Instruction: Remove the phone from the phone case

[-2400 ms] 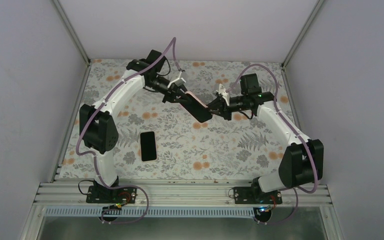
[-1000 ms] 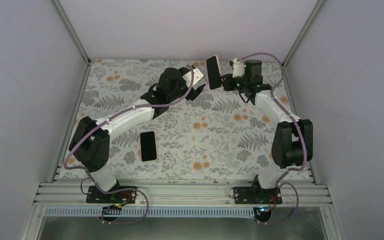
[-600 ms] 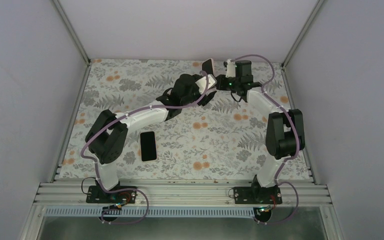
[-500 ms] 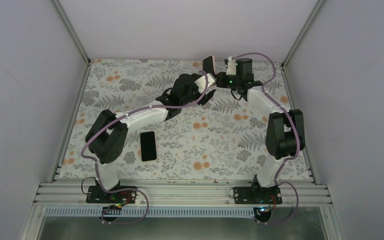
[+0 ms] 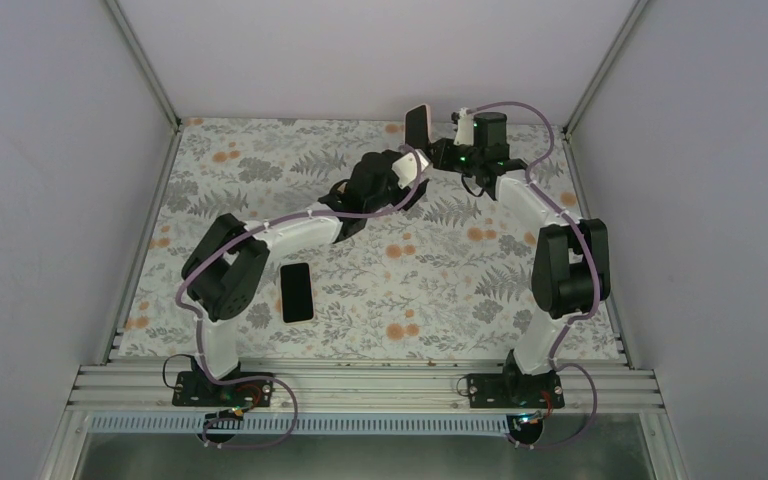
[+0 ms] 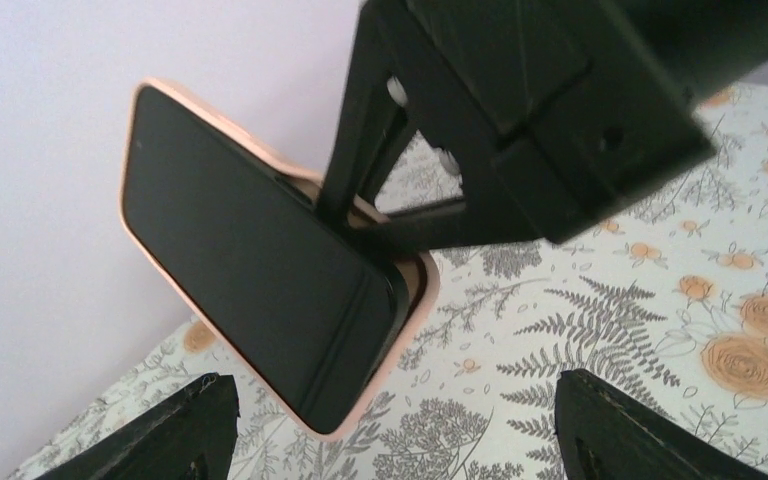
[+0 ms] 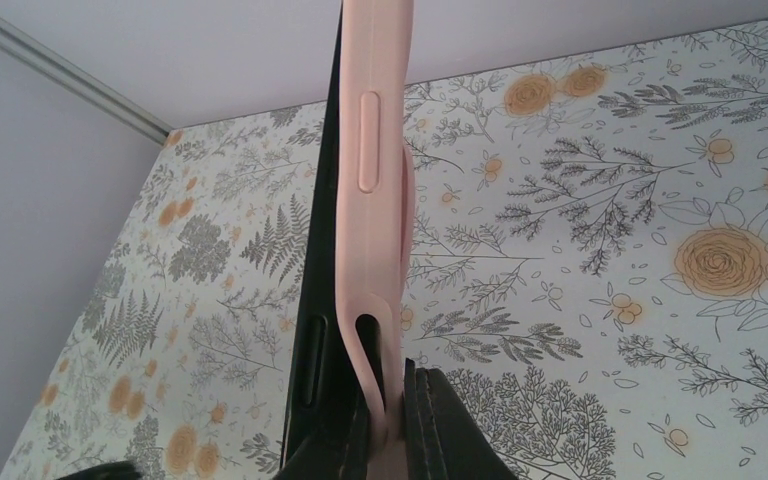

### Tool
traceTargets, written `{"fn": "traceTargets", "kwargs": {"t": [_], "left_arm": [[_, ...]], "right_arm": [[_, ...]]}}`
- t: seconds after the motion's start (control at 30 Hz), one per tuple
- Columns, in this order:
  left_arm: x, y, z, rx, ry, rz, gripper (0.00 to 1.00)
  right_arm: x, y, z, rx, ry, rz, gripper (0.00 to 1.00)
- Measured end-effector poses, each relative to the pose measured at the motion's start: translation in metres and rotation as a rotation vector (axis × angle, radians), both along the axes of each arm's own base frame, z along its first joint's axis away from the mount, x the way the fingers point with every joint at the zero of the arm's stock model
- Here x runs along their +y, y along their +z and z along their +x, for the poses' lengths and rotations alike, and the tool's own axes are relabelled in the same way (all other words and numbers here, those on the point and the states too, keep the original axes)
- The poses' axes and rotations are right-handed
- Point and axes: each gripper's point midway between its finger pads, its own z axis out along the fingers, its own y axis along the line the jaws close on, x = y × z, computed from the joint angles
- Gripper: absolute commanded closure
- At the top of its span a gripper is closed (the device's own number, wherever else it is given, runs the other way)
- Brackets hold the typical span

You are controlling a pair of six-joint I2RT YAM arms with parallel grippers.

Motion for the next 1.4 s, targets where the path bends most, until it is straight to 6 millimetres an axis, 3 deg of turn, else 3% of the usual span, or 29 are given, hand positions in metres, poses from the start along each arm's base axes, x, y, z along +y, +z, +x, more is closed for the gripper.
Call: {"fn": "traceTargets", "kwargs": {"t": [0.23,0.53,0.87,1.1,1.4], "left_arm": [[0.001,-0.017,0.006,0.01,0.025,0.03,0.21],[0.002,-0.004,0.012,-0.019,0.045,0.009,0.22],[-0.003,0.024,0.026,-0.079,0.072,-0.024,0.22],[-0.002,0.01,0.034,-0.071,0.086,0.004,0.23],[0.004,0.012,0.039,-0.099,0.13,0.02,0.23]], "right_arm": [[0.002,0.004,-0.002,-0.001,0.006,0.014,0.97],[0.002,0.007,-0.002,-0.006,0.007,0.015,0.97],[0.003,0.004,-0.004,-0.003,0.011,0.015,0.97],[0.005,0.005,-0.004,-0.003,0.012,0.016,0.97],[0.008,0.013,-0.007,-0.008,0.02,0.045,0.97]]}}
